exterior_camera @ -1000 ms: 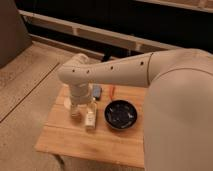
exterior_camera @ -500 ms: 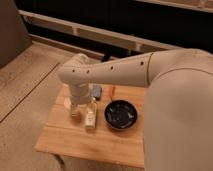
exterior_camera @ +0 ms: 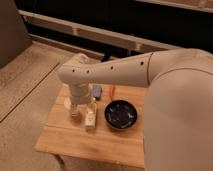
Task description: Place the ceramic cup in the ceramic bowl
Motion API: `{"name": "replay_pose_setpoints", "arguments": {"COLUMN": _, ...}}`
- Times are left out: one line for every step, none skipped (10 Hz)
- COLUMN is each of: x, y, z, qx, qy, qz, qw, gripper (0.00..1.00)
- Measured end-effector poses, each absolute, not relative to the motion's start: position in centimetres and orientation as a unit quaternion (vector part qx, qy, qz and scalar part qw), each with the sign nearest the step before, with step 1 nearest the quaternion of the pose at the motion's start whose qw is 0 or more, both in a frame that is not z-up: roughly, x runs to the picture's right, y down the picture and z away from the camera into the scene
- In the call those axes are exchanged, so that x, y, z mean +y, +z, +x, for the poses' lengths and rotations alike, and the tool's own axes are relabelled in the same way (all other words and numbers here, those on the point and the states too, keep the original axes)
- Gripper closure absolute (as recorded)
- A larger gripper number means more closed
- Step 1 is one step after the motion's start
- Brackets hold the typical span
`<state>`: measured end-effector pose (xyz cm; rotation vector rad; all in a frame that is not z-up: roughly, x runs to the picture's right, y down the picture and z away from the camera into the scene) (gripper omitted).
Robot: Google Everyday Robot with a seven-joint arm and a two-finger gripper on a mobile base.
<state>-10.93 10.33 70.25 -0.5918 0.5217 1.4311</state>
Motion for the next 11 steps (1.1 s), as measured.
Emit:
{"name": "replay_pose_setpoints", "arguments": {"x": 10.3, "y": 70.3, "z": -10.9, "qx": 0.233, "qy": 0.639, "qz": -0.264, "qw": 0.684, "gripper": 0.35}}
{"name": "replay_pose_setpoints", "arguments": {"x": 10.3, "y": 70.3, "z": -10.9, "qx": 0.233, "qy": 0.639, "qz": -0.264, "qw": 0.684, "gripper": 0.35}}
{"name": "replay_pose_setpoints", "arguments": {"x": 10.3, "y": 70.3, "z": -10.9, "qx": 0.233, "qy": 0.638, "qz": -0.264, "qw": 0.684, "gripper": 0.35}}
{"name": "replay_pose_setpoints", "arguments": {"x": 10.3, "y": 70.3, "z": -10.9, "qx": 0.231, "qy": 0.639, "qz": -0.263, "qw": 0.685, "gripper": 0.35}}
{"name": "replay_pose_setpoints", "arguments": {"x": 10.1, "y": 70.4, "z": -10.9, "qx": 0.229, "qy": 0.64, "qz": -0.258, "qw": 0.686, "gripper": 0.35}}
{"name": "replay_pose_setpoints", "arguments": {"x": 9.4, "y": 70.8, "z": -10.9, "qx": 0.219, "qy": 0.645, "qz": -0.244, "qw": 0.69, "gripper": 0.35}}
{"name": "replay_pose_setpoints", "arguments": {"x": 7.9, "y": 71.6, "z": -11.2, "qx": 0.196, "qy": 0.652, "qz": -0.219, "qw": 0.698, "gripper": 0.35}}
{"name": "replay_pose_setpoints", "arguments": {"x": 6.9, "y": 72.0, "z": -11.3, "qx": 0.179, "qy": 0.658, "qz": -0.205, "qw": 0.702, "gripper": 0.35}}
{"name": "replay_pose_setpoints", "arguments": {"x": 6.0, "y": 72.5, "z": -11.1, "qx": 0.165, "qy": 0.665, "qz": -0.188, "qw": 0.704, "gripper": 0.35}}
{"name": "replay_pose_setpoints", "arguments": {"x": 5.6, "y": 72.9, "z": -11.0, "qx": 0.153, "qy": 0.671, "qz": -0.182, "qw": 0.703, "gripper": 0.35}}
{"name": "replay_pose_setpoints", "arguments": {"x": 5.8, "y": 73.5, "z": -10.6, "qx": 0.148, "qy": 0.676, "qz": -0.184, "qw": 0.698, "gripper": 0.35}}
